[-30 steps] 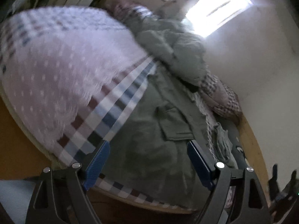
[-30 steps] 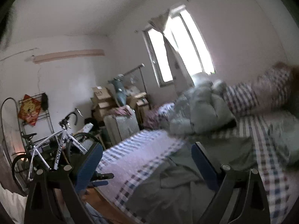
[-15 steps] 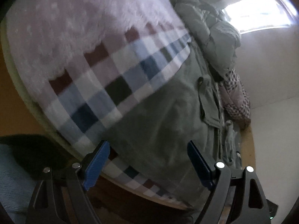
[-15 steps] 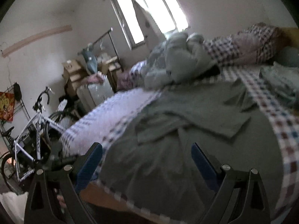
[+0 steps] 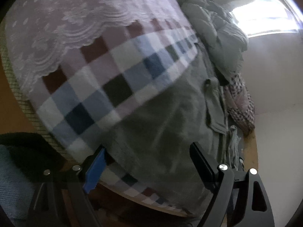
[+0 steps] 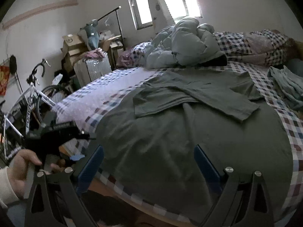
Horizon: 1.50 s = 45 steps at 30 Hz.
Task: Fold clothes
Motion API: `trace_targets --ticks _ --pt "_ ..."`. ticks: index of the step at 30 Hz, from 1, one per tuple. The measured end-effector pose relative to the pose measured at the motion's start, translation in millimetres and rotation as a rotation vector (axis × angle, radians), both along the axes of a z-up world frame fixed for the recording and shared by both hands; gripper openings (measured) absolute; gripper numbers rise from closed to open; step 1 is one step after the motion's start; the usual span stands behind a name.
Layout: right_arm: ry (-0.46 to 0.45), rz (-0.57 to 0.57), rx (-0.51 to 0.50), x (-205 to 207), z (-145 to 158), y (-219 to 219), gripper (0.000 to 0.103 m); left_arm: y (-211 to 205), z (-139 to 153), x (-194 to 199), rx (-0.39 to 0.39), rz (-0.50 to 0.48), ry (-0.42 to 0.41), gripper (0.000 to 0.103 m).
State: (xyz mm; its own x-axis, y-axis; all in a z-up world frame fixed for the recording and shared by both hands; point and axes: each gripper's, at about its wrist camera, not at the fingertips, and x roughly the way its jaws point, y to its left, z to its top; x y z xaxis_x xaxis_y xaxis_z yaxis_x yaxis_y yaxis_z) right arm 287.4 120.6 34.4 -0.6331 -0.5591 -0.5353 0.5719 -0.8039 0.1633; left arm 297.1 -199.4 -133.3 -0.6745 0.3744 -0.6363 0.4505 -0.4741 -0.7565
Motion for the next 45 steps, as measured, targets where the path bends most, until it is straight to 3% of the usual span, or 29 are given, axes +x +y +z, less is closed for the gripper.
trace_targets --ticks 7,11,19,25,31,39,44,45 --pt "0.079 0.065 0.144 17.5 -12.5 -26.6 0.098 -3.5 20.4 11.6 -0.014 0.010 0.086 0.088" --pt "0.155 0.133 0.233 28.4 -18.9 -49.4 0.098 -10.0 14.2 8.3 0.013 0.001 0.063 0.085" --pt "0.248 0.233 0.333 39.7 -29.7 -80.1 0.098 -6.8 5.3 4.0 0.016 -0.051 0.008 0.031" --pt "0.287 0.288 0.351 47.8 -37.7 -107.9 0.098 -9.8 4.8 8.2 0.030 -0.052 0.007 0.014" --pt "0.344 0.340 0.426 55.9 -58.4 -138.3 0.098 -8.8 6.5 8.6 0.035 -0.084 0.003 0.013" --pt "0.399 0.379 0.493 59.2 -73.8 -163.7 0.097 -15.2 10.2 13.6 0.033 -0.056 0.005 0.013" --pt "0.422 0.377 0.530 58.5 -80.7 -176.1 0.065 -17.0 6.4 13.4 0.040 -0.034 -0.005 0.013" --pt "0.416 0.376 0.535 57.4 -82.2 -177.1 0.064 -17.3 5.8 13.1 0.043 -0.032 -0.006 0.013"
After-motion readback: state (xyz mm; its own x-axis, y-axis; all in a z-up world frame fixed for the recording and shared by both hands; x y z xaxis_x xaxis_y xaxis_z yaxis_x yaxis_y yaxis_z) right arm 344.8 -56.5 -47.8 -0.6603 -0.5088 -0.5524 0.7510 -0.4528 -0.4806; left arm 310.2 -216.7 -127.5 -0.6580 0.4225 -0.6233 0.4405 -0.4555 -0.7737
